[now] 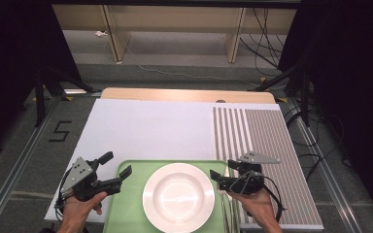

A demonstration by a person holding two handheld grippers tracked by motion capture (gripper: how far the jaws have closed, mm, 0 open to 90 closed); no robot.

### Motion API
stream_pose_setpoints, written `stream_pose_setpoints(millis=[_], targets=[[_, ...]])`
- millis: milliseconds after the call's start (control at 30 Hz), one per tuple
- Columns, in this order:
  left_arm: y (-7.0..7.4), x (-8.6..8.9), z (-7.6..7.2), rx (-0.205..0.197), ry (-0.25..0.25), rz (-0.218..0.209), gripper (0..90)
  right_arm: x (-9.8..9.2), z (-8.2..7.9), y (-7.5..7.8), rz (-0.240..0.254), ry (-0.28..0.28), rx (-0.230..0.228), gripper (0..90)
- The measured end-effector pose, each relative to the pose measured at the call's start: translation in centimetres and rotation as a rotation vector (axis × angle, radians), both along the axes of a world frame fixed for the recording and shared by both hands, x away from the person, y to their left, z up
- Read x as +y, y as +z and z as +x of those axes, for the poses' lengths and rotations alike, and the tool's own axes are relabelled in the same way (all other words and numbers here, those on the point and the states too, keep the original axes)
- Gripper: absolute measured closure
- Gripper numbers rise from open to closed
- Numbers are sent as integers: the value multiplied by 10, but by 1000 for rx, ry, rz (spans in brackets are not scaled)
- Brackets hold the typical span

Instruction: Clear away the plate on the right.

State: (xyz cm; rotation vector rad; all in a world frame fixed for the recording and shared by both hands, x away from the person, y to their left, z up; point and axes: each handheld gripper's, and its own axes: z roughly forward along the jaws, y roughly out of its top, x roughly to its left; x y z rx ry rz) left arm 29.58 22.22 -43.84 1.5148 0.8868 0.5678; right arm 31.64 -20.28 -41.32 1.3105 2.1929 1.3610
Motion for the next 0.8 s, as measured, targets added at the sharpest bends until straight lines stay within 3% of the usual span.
stream_pose_setpoints(millis=[33,67,100,233,367,433,800], targets=[[0,0,0,2,-2,-1,159,0,-2,1,-7,-13,9,209],[0,0,0,4,-5,2,159,-1,-2,1,-5,-11,-22,199],[0,0,0,3,-9,4,159,-2,-5,3,-7,-12,-10,188],[-1,-1,0,11,-18,7,158,-6,-11,4,-3,-1,-47,160],[-1,-2,0,16,-27,13,158,-11,-16,6,14,-18,-45,142],[-2,-3,1,15,-31,13,159,-13,-17,5,3,-41,-68,141],[-2,-3,0,25,-40,17,158,-11,-23,3,-12,-30,-62,126]])
